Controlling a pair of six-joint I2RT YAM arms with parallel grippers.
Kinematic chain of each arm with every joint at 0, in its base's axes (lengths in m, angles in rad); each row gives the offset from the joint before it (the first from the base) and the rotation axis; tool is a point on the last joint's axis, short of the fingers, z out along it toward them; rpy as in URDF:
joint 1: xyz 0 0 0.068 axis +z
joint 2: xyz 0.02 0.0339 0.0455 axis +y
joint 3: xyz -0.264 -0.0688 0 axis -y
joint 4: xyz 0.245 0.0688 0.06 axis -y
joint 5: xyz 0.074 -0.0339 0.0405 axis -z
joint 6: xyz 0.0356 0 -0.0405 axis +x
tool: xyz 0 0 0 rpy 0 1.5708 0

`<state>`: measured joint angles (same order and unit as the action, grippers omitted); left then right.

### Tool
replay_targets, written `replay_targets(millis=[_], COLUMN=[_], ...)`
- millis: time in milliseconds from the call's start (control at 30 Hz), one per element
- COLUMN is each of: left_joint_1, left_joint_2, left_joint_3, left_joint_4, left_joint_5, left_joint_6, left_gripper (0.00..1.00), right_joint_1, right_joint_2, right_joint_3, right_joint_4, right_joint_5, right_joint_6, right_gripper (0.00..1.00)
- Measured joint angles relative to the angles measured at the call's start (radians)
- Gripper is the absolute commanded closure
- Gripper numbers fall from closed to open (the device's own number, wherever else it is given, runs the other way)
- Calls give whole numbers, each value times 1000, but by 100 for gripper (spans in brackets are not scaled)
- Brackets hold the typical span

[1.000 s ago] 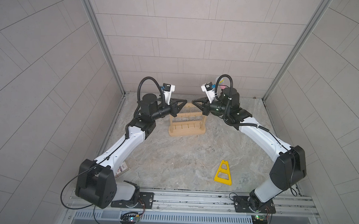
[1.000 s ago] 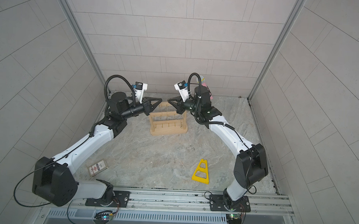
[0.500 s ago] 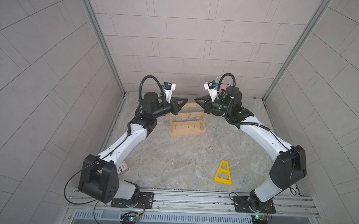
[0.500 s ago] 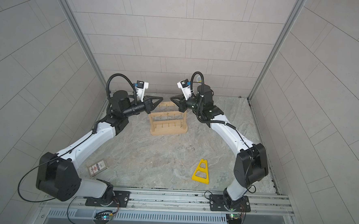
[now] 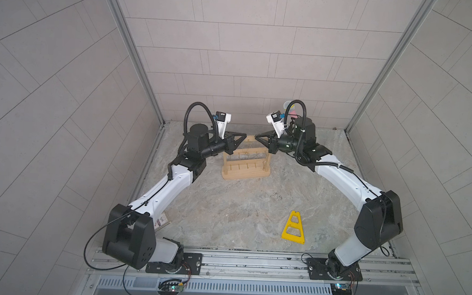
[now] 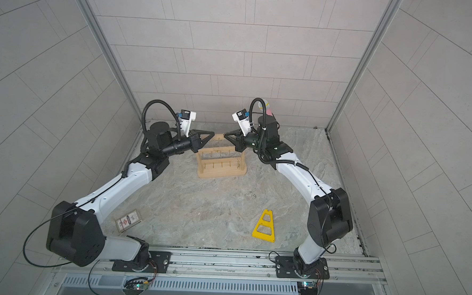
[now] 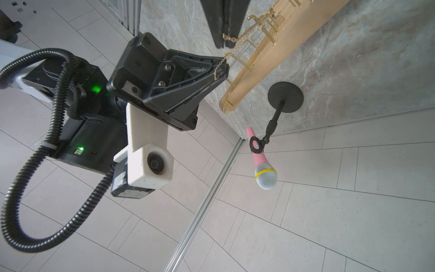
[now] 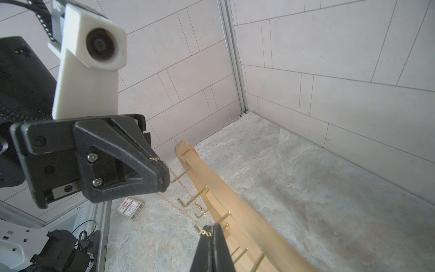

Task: Hang the necklace on the jewelry display stand
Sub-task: Hang the necklace on the stand.

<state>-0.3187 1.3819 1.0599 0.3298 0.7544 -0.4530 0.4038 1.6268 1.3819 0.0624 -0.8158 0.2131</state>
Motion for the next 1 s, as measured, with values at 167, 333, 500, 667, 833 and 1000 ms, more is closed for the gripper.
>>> replay_targets(millis=[167,333,500,667,833,1000], left_joint_1=[-9,-27,-61,-81,-101,-116], left_joint_2=[-6,-21,-49,-75,-89,-105], left_joint_3=[-10,-16,-18,-23,-32,-63], left_joint_4=[-17,-56,-127,-196,-254,-292], left_joint_5=[-8,-23,-59,-108,-164,-230], left_joint_6=[0,7,32,54,70,74], left_gripper=[95,95,95,94,94,94], right_joint_1=[4,12,28,48,68,90], right_joint_2=[-4,-27,-63,-87,-99,-99], right_joint_3=[-16,-39,-61,-76,-100,-131], right_joint_4=[-31,-60,-98,-129,-143,-147], right_joint_5=[11,27,65,104,153,209], right_joint_6=[-13,-31,-63,-91,-113,-134], right_gripper=[99,99,99,99,99,97])
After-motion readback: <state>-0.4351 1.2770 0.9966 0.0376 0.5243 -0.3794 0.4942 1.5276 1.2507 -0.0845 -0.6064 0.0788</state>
